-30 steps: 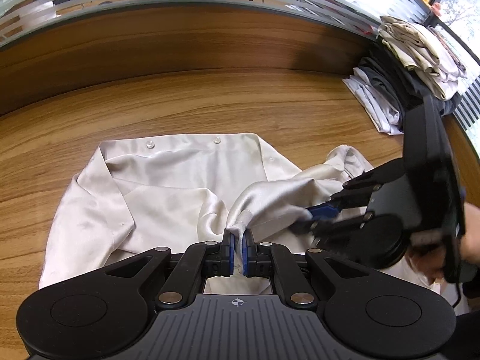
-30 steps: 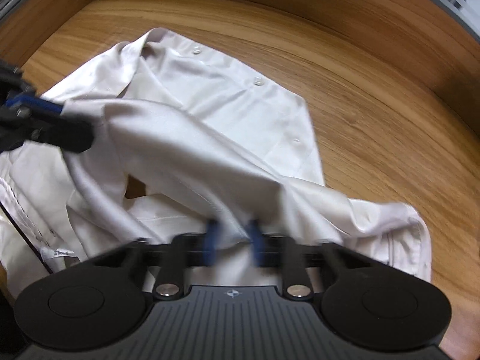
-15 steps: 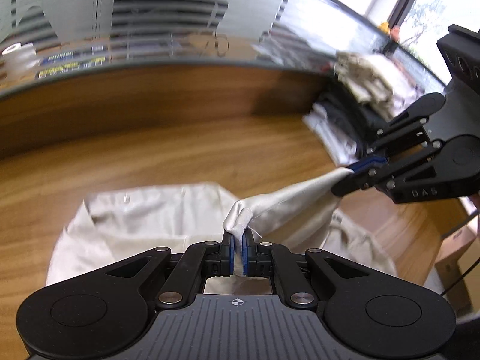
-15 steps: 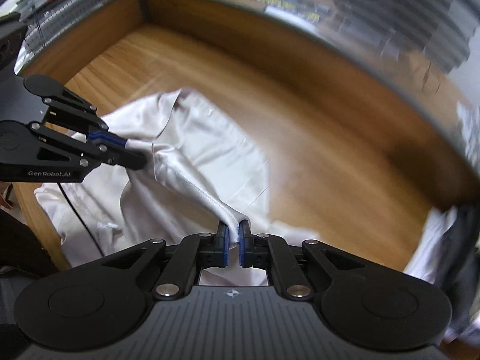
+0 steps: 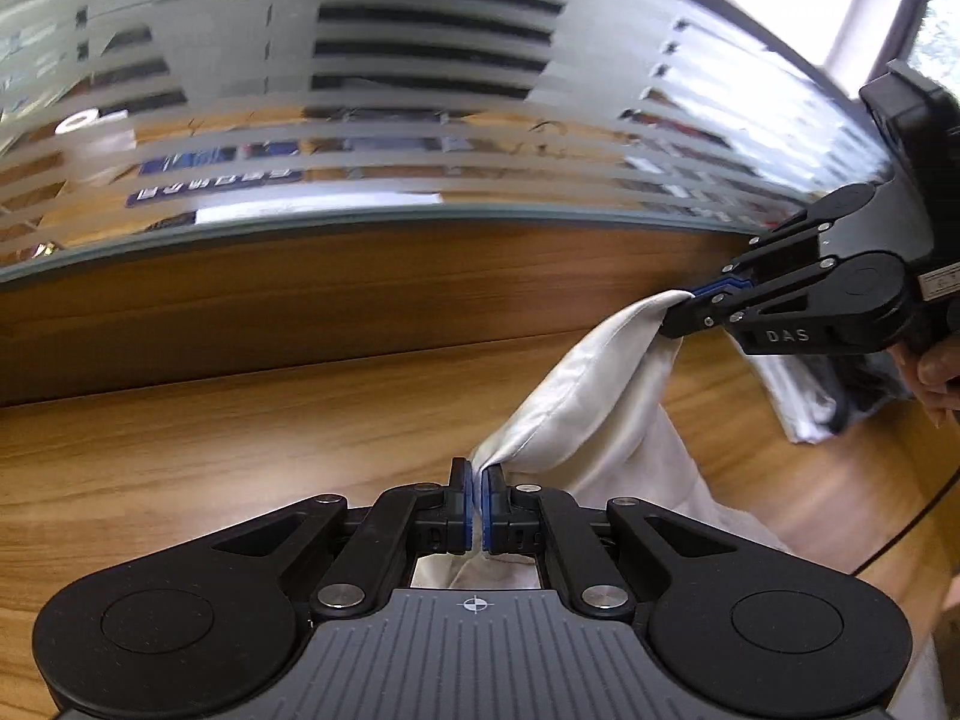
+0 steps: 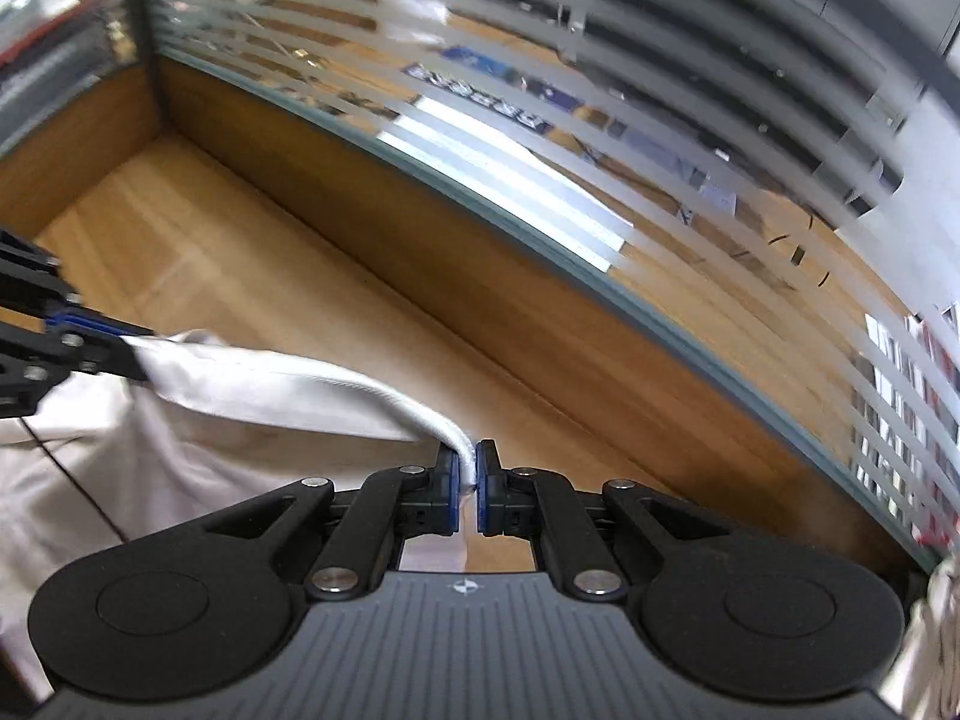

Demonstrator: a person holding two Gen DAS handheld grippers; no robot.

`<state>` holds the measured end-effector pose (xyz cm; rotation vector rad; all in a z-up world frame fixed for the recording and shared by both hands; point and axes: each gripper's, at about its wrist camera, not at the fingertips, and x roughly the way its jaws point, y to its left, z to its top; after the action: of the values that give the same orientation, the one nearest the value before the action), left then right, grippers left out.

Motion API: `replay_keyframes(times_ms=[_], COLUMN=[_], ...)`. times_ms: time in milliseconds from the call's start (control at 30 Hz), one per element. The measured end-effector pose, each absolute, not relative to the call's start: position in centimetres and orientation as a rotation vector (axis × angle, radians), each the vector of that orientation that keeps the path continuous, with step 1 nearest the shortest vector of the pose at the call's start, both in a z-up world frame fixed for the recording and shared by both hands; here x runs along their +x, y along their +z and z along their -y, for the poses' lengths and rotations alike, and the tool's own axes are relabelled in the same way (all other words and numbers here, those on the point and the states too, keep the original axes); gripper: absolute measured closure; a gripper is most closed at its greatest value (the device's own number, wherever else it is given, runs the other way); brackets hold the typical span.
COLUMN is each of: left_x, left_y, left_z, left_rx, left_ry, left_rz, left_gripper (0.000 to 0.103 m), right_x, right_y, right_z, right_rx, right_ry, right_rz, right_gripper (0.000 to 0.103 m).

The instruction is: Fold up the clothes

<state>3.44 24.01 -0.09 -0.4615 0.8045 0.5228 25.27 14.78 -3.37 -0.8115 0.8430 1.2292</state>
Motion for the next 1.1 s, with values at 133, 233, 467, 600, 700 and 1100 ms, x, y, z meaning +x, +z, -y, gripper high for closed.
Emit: replay_keyframes(times_ms=[133,233,467,600,700,1100], left_x=[4.1,3.4,1.4,0.4,-0.6,-4.5], left_y=[-2.4,-4.1,-6.2,-6.1,-5.5,-3.1], left_z=[-26.6,-28.7,-31.2,-30.1,-28.4,-18.8], left_rx=[-0.507,-0.6,-0.649,-0.63,-0.61,-0.534], left_ry=[0.55,0.588,0.678,0.664,0.636,0.42], left_rz=[-0.826,-0.83,-0.882,-0.906,-0.92,-0.996], left_gripper=[0.098,0.09,0.089,0.089,0.089,0.06], right_x=[27.7,29.3,30.3,29.9,30.1,22.2], right_y=[-7.0,-9.5,-11.0,-10.0,-9.0,-7.4], right_z=[-17.3,-18.4,-17.2,-15.4,-12.3,1.2], right_rx=[-0.825,-0.833,-0.795,-0.751,-0.724,-0.656], right_ry=[1.188,1.151,1.135,1.136,1.142,1.114], right_rz=[-0.874,-0.889,-0.941,-0.978,-0.997,-1.112], right_gripper=[0.095,0.079,0.076,0.075,0.075,0.071])
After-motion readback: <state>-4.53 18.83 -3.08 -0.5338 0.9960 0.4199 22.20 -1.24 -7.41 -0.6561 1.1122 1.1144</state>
